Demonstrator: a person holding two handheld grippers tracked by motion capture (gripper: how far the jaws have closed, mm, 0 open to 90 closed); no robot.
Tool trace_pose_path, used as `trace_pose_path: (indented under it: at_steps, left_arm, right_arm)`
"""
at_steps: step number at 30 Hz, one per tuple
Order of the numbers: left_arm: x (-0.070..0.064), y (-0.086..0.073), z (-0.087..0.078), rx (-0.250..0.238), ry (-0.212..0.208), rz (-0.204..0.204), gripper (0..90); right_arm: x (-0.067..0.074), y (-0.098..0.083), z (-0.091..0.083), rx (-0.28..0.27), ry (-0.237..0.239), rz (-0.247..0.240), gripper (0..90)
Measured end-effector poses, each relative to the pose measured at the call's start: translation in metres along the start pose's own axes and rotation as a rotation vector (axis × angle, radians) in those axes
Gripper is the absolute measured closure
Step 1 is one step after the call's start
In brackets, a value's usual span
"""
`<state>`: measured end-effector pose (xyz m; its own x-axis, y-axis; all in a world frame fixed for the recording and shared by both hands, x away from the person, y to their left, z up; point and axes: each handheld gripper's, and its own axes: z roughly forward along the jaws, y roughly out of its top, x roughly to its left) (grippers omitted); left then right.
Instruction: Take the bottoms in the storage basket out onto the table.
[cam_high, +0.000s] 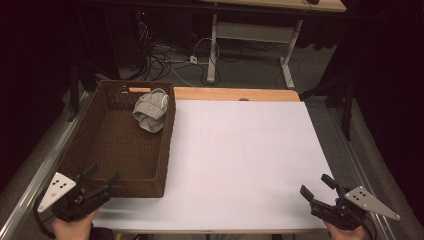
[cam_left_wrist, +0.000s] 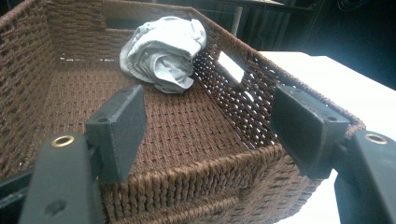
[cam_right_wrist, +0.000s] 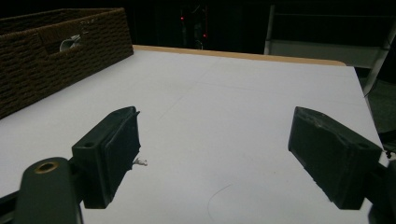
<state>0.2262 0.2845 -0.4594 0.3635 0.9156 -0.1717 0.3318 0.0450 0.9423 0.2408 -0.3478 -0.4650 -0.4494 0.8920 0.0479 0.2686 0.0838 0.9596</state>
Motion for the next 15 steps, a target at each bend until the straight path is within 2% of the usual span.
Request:
trace_pose_path:
  at_steps: [6, 10, 15]
  left_arm:
    - [0.0018, 0.0, 0.0027, 0.013, 0.001, -0.003, 26.6]
    - [0.001, 0.001, 0.0009, 0.001, 0.001, 0.0, 26.6]
    - [0.0002, 0.0019, 0.0016, -0.003, 0.0, -0.007, 26.6]
  right_arm:
    - [-0.0025, -0.001, 0.0009, 0.012, -0.003, 0.02, 17.3]
    - [-0.0039, -0.0014, 0.002, 0.019, -0.002, 0.031, 17.3]
    - [-0.0029, -0.0016, 0.0013, 0.016, 0.002, 0.024, 17.3]
